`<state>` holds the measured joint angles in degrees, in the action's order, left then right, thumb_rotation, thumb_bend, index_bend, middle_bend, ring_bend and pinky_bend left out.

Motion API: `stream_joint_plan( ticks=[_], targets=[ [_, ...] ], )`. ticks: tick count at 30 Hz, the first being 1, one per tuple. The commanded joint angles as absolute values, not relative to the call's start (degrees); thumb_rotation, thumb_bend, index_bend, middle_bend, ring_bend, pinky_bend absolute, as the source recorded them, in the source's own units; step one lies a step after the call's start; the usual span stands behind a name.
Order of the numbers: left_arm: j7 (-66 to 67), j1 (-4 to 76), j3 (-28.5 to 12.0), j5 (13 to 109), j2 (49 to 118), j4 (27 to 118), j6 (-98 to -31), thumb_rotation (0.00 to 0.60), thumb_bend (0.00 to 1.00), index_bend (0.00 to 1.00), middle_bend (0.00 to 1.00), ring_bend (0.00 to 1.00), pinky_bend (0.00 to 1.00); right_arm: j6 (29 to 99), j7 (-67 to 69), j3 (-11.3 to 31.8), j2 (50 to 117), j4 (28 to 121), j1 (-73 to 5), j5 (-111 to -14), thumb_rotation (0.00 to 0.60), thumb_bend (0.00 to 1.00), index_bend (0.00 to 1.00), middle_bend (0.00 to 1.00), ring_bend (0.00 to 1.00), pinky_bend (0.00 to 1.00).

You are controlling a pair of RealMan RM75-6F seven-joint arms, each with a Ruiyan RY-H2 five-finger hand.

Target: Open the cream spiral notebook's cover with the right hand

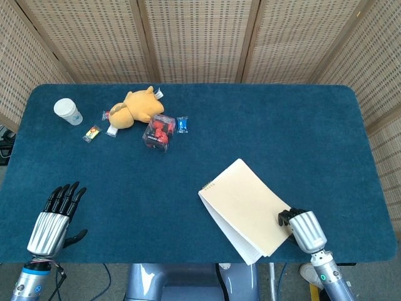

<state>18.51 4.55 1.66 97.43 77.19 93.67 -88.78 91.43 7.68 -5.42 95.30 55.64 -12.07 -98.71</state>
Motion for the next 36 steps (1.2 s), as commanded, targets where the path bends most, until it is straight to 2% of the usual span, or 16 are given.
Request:
stream_joint_plan(
  ticks=[1, 36],
  targets=[
    [18.5, 4.5, 1.7, 97.4, 77.2, 93.7, -88.8, 0.600, 0.01, 0.00, 0.00, 0.00, 0.06, 91.5, 8.0, -5.7, 95.1, 55.3, -11.6, -98.8, 0.600, 0.64, 0.75, 0.74, 0.64, 0.81],
    [18.6, 4.5, 1.8, 97.8, 77.2, 93.9, -88.9, 0.600, 0.01, 0.00, 0.00, 0.00, 0.06, 95.4, 11.0, -8.3, 92.3, 55.3, -7.1, -101.7, 0.600, 0.64, 0.75, 0.74, 0.64, 0.81]
  ],
)
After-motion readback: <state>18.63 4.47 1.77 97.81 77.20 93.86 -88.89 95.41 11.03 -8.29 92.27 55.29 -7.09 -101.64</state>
